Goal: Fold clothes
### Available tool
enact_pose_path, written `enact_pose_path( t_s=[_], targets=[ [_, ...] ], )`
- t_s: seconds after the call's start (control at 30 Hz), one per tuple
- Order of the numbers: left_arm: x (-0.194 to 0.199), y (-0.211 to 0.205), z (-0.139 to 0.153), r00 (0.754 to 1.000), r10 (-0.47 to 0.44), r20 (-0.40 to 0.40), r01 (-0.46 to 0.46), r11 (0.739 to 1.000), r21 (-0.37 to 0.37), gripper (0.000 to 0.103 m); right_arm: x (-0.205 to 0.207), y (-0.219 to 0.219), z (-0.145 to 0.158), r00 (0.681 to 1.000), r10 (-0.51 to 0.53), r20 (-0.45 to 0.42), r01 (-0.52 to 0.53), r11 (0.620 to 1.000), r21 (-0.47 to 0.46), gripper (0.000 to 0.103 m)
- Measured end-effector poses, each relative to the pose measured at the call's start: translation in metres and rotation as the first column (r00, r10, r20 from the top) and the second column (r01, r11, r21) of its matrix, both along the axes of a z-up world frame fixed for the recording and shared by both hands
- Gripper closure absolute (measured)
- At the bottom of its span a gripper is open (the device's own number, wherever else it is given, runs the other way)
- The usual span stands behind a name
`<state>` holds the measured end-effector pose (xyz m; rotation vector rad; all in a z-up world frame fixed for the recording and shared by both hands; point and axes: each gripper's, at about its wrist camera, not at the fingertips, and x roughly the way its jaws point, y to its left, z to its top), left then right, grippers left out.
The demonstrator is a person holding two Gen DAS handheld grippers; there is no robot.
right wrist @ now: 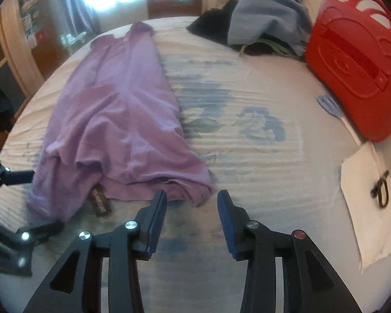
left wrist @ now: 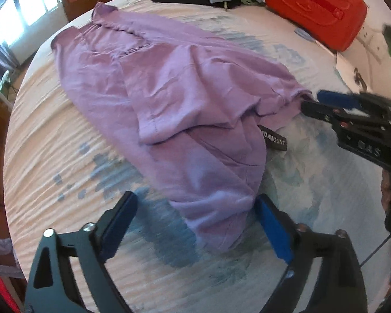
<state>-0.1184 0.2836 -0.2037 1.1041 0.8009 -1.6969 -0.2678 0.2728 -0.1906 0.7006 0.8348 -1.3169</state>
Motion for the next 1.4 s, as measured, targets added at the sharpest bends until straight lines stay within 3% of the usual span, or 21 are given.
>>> enact_pose_path(
  t_s=[0.1, 0.17, 0.2, 0.23, 0.33, 0.4, 0.57, 0.77, 1.03, 1.3, 1.37, 1.4],
  targets=[
    [-0.004, -0.006, 0.000, 1.000, -0.020, 0.010, 0.020, 0.999, 0.027, 0.006, 0.001, -0.006, -0.006, 1.000, 0.015, -0.010, -0.016, 1.000, -0.013, 0.062],
    [-0.005, -0.009, 0.003, 0.999, -0.035, 0.015, 0.035, 0.999, 0.033, 0.014, -0.001, -0.010, -0.007, 1.000, 0.009, 0.015, -0.008, 1.000, -0.006, 0.066],
    [-0.004, -0.010, 0.007, 0.999, -0.044, 0.010, 0.044, 0.999, 0.014, 0.043, -0.002, -0.011, -0.006, 1.000, 0.006, 0.024, -0.006, 1.000, 0.003, 0.074],
    [-0.004, -0.011, 0.011, 0.998, -0.057, 0.003, 0.057, 0.998, 0.005, 0.078, -0.002, -0.011, -0.006, 1.000, 0.006, 0.024, -0.006, 1.000, 0.011, 0.089],
    [0.001, -0.018, 0.020, 0.997, -0.077, -0.004, 0.077, 0.997, -0.009, 0.092, 0.005, -0.010, -0.002, 1.000, 0.003, 0.012, -0.003, 1.000, 0.028, 0.094],
    [0.006, -0.022, 0.028, 0.996, -0.085, -0.005, 0.085, 0.996, -0.032, 0.093, 0.008, -0.009, 0.006, 1.000, -0.007, 0.019, 0.007, 1.000, 0.011, 0.094],
    [0.037, -0.041, 0.083, 0.995, -0.097, -0.036, 0.088, 0.979, -0.186, 0.093, 0.019, -0.019, 0.049, 0.998, -0.025, 0.056, 0.030, 0.996, -0.079, 0.094],
    [0.090, -0.112, 0.120, 0.994, -0.043, -0.096, 0.018, 0.968, -0.250, 0.093, 0.058, -0.080, 0.095, 0.998, 0.019, 0.060, -0.008, 0.983, -0.181, 0.094],
    [0.145, -0.257, 0.104, 0.992, 0.061, -0.114, -0.086, 0.969, -0.232, 0.093, 0.102, -0.232, 0.102, 0.990, 0.092, 0.111, -0.062, 0.967, -0.249, 0.094],
    [0.187, -0.370, 0.062, 0.977, 0.164, -0.140, -0.182, 0.975, -0.125, 0.093, 0.141, -0.400, 0.056, 0.974, 0.175, 0.145, -0.152, 0.976, -0.157, 0.093],
    [0.196, -0.385, 0.054, 0.970, 0.176, -0.165, -0.193, 0.977, -0.094, 0.083, 0.145, -0.422, 0.047, 0.968, 0.173, 0.184, -0.151, 0.980, -0.129, 0.088],
    [0.201, -0.389, 0.054, 0.968, 0.185, -0.170, -0.203, 0.975, -0.096, 0.069, 0.147, -0.430, 0.044, 0.963, 0.173, 0.206, -0.151, 0.981, -0.120, 0.078]
  ],
)
